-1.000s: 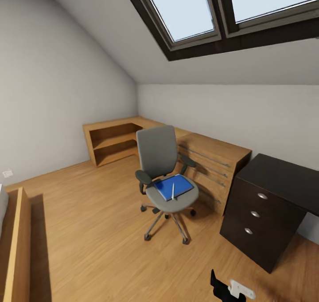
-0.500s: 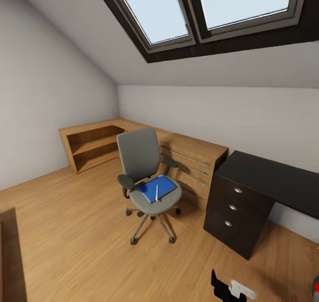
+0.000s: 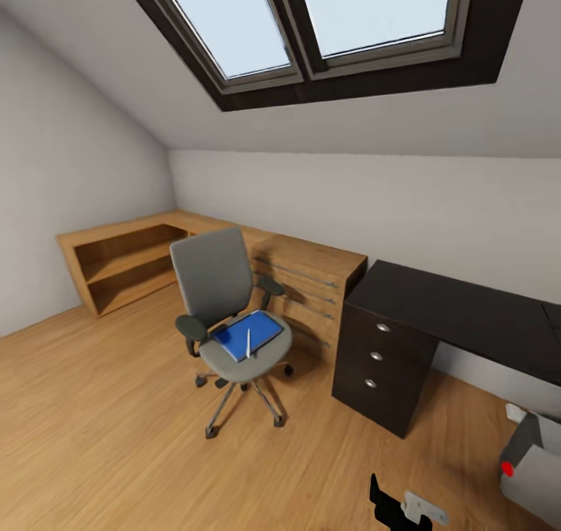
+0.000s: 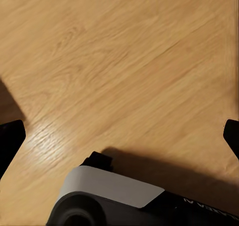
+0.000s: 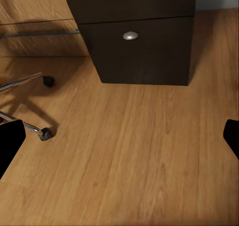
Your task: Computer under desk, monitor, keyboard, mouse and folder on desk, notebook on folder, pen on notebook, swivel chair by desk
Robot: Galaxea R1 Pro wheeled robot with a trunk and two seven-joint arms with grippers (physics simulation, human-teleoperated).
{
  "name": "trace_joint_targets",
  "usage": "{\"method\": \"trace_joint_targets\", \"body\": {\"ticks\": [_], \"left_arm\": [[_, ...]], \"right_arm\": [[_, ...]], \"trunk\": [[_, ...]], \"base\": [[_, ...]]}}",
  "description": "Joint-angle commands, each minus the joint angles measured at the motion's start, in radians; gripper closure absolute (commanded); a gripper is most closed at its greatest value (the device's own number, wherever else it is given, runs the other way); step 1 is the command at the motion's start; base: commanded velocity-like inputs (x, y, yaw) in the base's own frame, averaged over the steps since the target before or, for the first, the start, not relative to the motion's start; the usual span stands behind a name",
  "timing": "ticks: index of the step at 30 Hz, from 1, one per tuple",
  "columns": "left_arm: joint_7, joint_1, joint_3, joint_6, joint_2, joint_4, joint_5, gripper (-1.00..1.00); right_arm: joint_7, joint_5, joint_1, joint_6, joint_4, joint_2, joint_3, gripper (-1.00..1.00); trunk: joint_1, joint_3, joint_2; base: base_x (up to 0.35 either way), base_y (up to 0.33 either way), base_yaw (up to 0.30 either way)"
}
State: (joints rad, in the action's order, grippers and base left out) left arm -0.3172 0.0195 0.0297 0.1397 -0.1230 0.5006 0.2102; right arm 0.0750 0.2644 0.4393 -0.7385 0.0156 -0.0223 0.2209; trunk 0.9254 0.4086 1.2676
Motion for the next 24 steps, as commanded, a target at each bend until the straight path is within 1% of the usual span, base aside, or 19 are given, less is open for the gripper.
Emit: {"method": "trace_joint_targets", "body": {"ticks": [1, 5, 6, 9, 15, 23, 24], "left_arm": [[-0.003, 0.0, 0.003, 0.003, 0.0, 0.0, 0.009, -1.0], [-0.002, 0.0, 0.003, 0.003, 0.0, -0.001, 0.009, -1.0], [-0.002, 0.0, 0.003, 0.003, 0.0, -0.002, 0.01, -1.0], [-0.002, 0.0, 0.003, 0.004, 0.0, -0.002, 0.011, -1.0], [-0.002, 0.0, 0.003, 0.01, 0.002, -0.001, 0.012, -1.0], [-0.002, 0.0, 0.002, 0.061, 0.002, -0.001, 0.012, -1.0], [-0.002, 0.0, 0.001, 0.064, 0.002, -0.001, 0.012, -1.0]], "right_arm": [[0.008, 0.007, 0.001, -0.004, 0.002, -0.001, 0.003, -1.0], [0.008, -0.001, 0.001, -0.003, 0.002, -0.002, 0.003, -1.0], [0.008, -0.023, 0.001, -0.003, 0.003, -0.001, 0.003, -1.0], [0.008, -0.032, 0.001, -0.002, 0.003, -0.001, 0.003, -1.0], [0.008, -0.036, 0.001, -0.002, 0.003, -0.002, 0.003, -1.0], [0.008, -0.036, 0.001, -0.002, 0.003, -0.002, 0.003, -1.0], [0.008, -0.037, 0.001, -0.002, 0.003, -0.002, 0.003, -1.0]], "trunk": [[-0.004, -0.002, -0.007], [-0.019, -0.012, -0.035], [-0.023, -0.014, -0.042], [-0.035, -0.022, -0.063], [-0.058, -0.036, -0.105], [-0.088, -0.053, -0.161], [-0.088, -0.052, -0.161]], "base": [[0.0, 0.0, -0.255], [0.0, 0.0, -0.255], [0.0, 0.0, -0.23], [0.0, 0.0, -0.21], [0.0, 0.0, -0.15], [0.0, 0.0, -0.105], [0.0, 0.0, -0.095]]}}
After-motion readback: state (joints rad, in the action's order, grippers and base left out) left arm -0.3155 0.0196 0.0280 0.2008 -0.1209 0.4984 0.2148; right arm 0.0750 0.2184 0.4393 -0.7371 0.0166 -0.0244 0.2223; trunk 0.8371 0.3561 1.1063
